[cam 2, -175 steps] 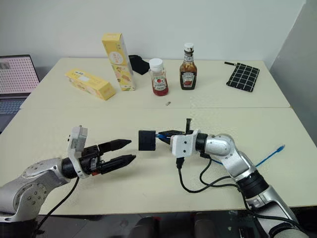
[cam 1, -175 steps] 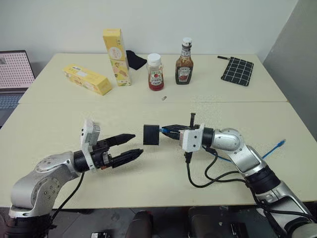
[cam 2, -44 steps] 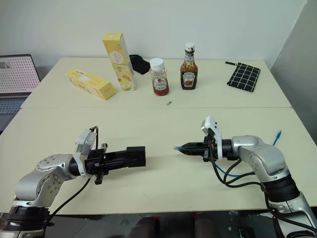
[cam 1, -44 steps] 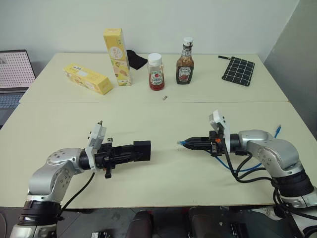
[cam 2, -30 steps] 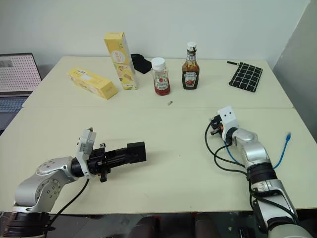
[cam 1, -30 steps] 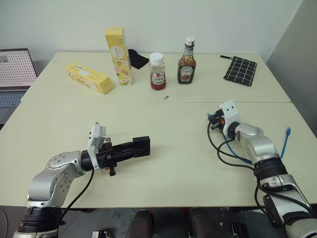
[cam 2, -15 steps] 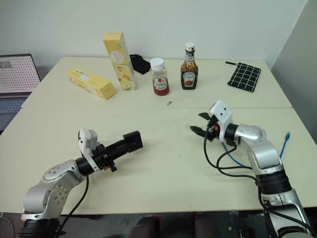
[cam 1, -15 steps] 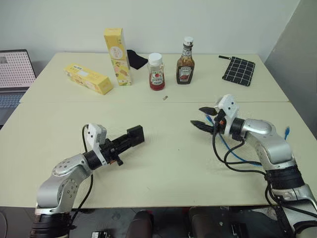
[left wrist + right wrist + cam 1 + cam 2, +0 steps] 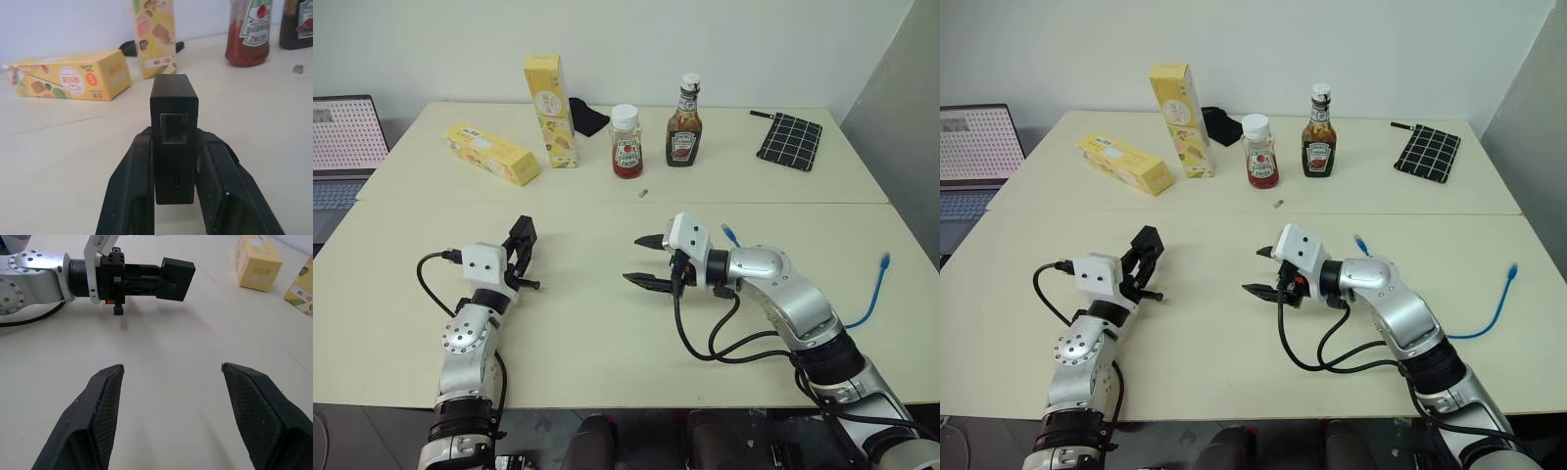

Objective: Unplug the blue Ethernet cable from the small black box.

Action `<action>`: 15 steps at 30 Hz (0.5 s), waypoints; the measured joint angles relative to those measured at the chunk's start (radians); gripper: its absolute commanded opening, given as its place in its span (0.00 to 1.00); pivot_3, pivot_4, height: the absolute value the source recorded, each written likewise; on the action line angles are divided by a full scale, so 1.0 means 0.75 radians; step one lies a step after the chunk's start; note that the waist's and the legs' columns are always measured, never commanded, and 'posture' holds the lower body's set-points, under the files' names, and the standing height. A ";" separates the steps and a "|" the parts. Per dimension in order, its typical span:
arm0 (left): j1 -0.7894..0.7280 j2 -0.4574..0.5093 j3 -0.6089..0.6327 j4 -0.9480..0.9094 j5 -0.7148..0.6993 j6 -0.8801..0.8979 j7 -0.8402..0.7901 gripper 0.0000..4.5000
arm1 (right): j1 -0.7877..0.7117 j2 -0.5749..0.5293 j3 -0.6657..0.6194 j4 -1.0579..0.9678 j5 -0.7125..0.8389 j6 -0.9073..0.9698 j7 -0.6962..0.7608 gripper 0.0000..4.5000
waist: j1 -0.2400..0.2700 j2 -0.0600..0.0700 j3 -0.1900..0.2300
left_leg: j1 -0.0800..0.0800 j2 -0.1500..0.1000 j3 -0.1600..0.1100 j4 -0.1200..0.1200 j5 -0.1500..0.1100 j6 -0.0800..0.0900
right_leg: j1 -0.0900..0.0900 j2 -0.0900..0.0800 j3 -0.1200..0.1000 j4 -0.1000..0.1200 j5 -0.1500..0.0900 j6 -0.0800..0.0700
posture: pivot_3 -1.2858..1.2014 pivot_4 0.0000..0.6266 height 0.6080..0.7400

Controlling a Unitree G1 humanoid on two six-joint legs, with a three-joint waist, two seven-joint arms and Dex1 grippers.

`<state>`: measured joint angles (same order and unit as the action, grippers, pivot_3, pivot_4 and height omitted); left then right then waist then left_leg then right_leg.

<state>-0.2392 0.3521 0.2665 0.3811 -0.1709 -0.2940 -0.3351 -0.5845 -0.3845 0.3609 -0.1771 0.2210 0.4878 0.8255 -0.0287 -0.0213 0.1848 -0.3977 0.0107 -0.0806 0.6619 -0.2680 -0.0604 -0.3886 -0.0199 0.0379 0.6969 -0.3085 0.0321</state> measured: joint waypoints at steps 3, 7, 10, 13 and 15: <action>-0.004 -0.012 0.002 0.054 0.000 -0.032 0.010 0.33 | -0.002 0.004 0.012 0.008 -0.005 -0.001 0.012 0.75 | -0.001 0.000 0.000 | 0.000 0.000 0.000 0.000 0.000 0.000 | 0.000 0.000 0.000 0.000 0.000 0.000 | 0.52 0.24 1.00; 0.007 -0.037 0.002 0.078 -0.029 -0.033 -0.009 0.47 | -0.029 0.011 0.019 0.008 -0.006 -0.001 0.030 0.75 | -0.002 0.000 0.000 | 0.000 0.001 0.000 0.000 0.000 0.000 | 0.000 0.000 0.000 0.000 0.000 0.000 | 0.52 0.24 1.00; 0.023 -0.036 0.008 0.066 -0.054 -0.027 -0.029 0.62 | -0.032 0.011 0.019 0.008 -0.007 -0.001 0.033 0.75 | -0.002 0.000 0.000 | 0.000 0.001 0.000 0.000 0.000 0.000 | 0.000 0.000 0.000 0.000 0.000 0.000 | 0.52 0.24 1.00; 0.079 -0.032 0.009 -0.002 -0.065 0.000 -0.034 0.73 | -0.032 0.009 0.020 0.008 -0.007 -0.001 0.036 0.75 | -0.006 0.000 0.000 | 0.001 0.001 0.001 0.000 0.000 0.000 | 0.000 0.000 0.001 0.000 0.000 0.000 | 0.52 0.24 1.00; 0.135 -0.030 0.008 -0.085 -0.066 0.052 -0.026 0.73 | -0.031 0.010 0.020 0.008 -0.007 0.000 0.037 0.75 | -0.008 0.000 0.000 | 0.001 0.002 0.001 -0.001 0.000 0.000 | 0.000 0.000 0.002 0.000 0.000 0.000 | 0.52 0.24 1.00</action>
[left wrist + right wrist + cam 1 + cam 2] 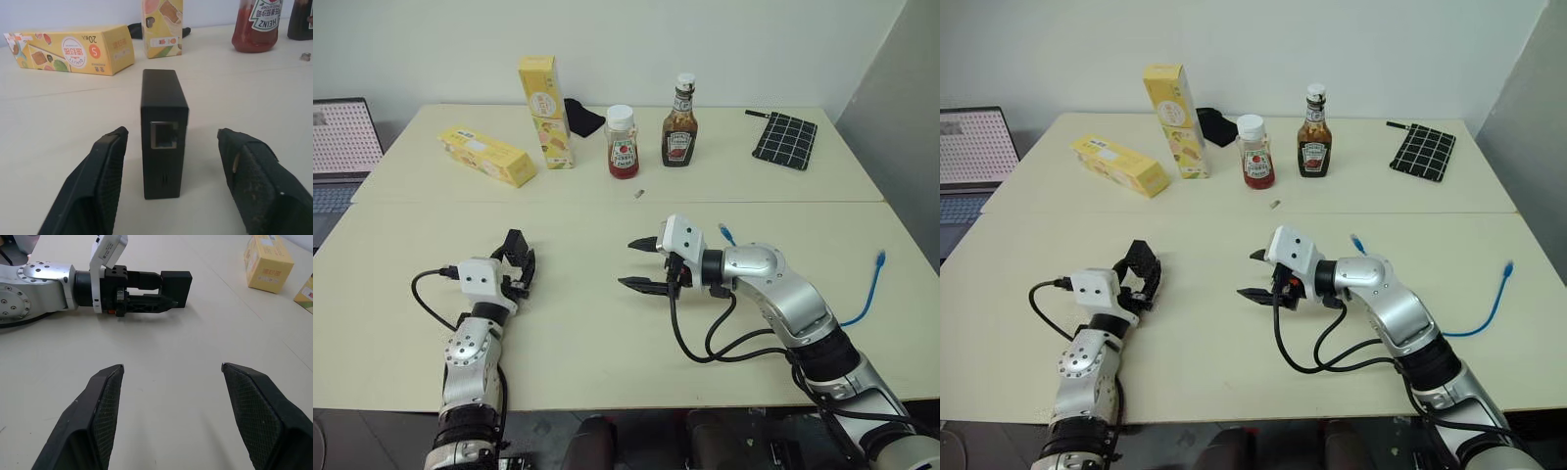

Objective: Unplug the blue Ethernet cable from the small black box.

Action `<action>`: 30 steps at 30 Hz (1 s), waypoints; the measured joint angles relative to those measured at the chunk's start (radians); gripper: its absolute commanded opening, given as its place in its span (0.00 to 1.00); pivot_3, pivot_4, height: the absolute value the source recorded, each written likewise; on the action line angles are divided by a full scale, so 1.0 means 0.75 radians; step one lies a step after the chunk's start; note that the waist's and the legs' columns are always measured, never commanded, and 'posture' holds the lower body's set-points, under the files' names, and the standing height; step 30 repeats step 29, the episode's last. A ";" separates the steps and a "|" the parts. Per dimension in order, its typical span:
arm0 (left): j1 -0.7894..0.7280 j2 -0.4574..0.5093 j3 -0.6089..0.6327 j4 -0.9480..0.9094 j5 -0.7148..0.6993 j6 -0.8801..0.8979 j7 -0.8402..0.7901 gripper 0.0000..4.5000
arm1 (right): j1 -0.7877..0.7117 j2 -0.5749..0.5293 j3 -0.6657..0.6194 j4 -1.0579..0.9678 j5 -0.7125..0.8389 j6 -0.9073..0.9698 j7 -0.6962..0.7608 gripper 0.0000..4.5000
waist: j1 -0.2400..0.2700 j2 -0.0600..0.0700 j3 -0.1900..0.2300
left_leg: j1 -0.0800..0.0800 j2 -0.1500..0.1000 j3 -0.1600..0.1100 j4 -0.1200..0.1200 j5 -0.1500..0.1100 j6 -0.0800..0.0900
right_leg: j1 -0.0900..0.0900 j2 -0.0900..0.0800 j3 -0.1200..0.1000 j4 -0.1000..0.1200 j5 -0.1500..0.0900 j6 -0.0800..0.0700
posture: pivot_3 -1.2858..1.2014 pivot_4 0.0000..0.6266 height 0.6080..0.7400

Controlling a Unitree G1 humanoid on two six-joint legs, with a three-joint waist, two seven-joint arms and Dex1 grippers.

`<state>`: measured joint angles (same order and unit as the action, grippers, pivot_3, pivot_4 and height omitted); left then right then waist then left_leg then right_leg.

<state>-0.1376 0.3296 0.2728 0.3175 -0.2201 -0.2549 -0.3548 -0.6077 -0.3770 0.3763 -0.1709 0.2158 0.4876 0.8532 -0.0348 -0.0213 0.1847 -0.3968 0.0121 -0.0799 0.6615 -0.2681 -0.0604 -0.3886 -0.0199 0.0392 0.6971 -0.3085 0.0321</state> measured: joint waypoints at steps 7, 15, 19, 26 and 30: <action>0.255 0.093 0.001 -0.376 -0.010 0.322 0.013 0.73 | 0.061 -0.016 -0.007 -0.009 0.003 0.010 -0.008 0.75 | 0.003 0.000 0.000 | 0.000 0.000 -0.001 0.000 0.000 0.000 | 0.000 0.000 -0.001 0.001 0.000 0.000 | 0.52 0.24 1.00; 0.407 0.331 0.034 -0.688 -0.028 0.597 -0.098 0.73 | 0.178 -0.162 -0.214 -0.078 0.058 0.117 -0.039 0.75 | 0.009 0.000 0.000 | 0.000 -0.001 -0.002 0.000 0.000 0.000 | 0.002 0.001 -0.001 0.000 0.000 0.000 | 0.52 0.24 1.00; 0.403 0.456 0.092 -0.761 -0.058 0.674 -0.186 0.73 | 0.216 -0.278 -0.367 -0.086 0.082 0.198 -0.065 0.75 | 0.008 0.001 0.000 | 0.000 -0.001 0.000 -0.002 0.000 0.000 | 0.001 0.001 -0.001 0.000 0.000 0.000 | 0.52 0.24 1.00; 0.384 0.531 0.168 -0.787 -0.161 0.772 -0.310 0.73 | 0.259 -0.400 -0.501 -0.089 0.107 0.300 -0.107 0.75 | 0.003 0.001 0.001 | 0.000 0.000 0.001 -0.002 0.000 0.000 | 0.001 0.001 -0.001 -0.001 -0.001 -0.001 | 0.52 0.24 1.00; 0.384 0.544 0.210 -0.795 -0.195 0.799 -0.344 0.73 | 0.267 -0.423 -0.525 -0.089 0.108 0.315 -0.120 0.75 | 0.003 0.001 0.001 | 0.000 0.000 0.001 -0.002 0.000 0.000 | 0.001 0.001 0.000 -0.001 0.000 -0.001 | 0.52 0.24 1.00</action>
